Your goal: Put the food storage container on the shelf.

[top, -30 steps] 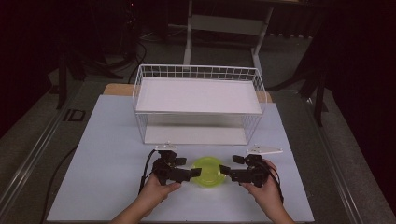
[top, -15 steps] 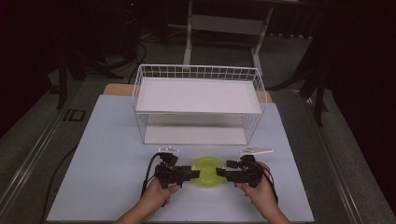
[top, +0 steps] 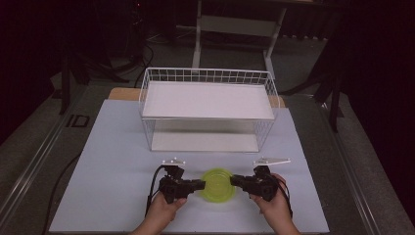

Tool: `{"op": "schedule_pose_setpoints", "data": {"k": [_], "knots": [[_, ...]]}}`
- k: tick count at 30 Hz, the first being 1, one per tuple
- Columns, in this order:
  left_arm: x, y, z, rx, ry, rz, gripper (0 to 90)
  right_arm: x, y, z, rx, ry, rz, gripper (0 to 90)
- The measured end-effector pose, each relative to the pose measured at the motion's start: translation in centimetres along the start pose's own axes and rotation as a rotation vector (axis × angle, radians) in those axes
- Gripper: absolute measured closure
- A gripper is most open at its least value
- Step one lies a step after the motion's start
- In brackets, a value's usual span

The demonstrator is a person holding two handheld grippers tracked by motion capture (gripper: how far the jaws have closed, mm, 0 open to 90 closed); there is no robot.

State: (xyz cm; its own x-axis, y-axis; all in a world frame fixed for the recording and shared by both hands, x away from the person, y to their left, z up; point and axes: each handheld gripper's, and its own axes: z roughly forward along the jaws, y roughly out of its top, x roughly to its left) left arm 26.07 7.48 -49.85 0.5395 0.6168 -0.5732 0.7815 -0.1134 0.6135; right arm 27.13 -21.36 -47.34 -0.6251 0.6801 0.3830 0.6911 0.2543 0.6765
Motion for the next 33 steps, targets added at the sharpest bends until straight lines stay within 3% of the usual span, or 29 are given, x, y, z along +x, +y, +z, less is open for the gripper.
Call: {"op": "schedule_pose_setpoints", "data": {"k": [4,9,17,21,29,33], "knots": [[-0.4,0.2,-0.6,-0.011,0.008,0.006,81.8,0.3,0.3,-0.2,-0.012,0.006,-0.006,80.2],[-0.9,0.8,-1.8,-0.037,-0.014,0.006,82.0,0.8,0.9,-0.8,-0.037,0.022,-0.012,80.2],[-2.3,2.6,-4.0,-0.081,-0.004,0.069,82.4,2.2,2.9,-2.3,-0.090,0.031,-0.056,80.2],[-2.8,3.6,-4.7,-0.101,0.003,0.080,82.5,2.8,3.8,-2.9,-0.120,0.021,-0.064,80.2],[-3.7,6.1,-6.6,-0.158,-0.006,0.097,82.5,3.9,7.0,-4.6,-0.156,0.017,-0.106,80.2],[-4.3,7.7,-7.6,-0.189,0.018,0.112,82.4,4.5,9.0,-5.3,-0.182,-0.002,-0.145,80.3]]}}
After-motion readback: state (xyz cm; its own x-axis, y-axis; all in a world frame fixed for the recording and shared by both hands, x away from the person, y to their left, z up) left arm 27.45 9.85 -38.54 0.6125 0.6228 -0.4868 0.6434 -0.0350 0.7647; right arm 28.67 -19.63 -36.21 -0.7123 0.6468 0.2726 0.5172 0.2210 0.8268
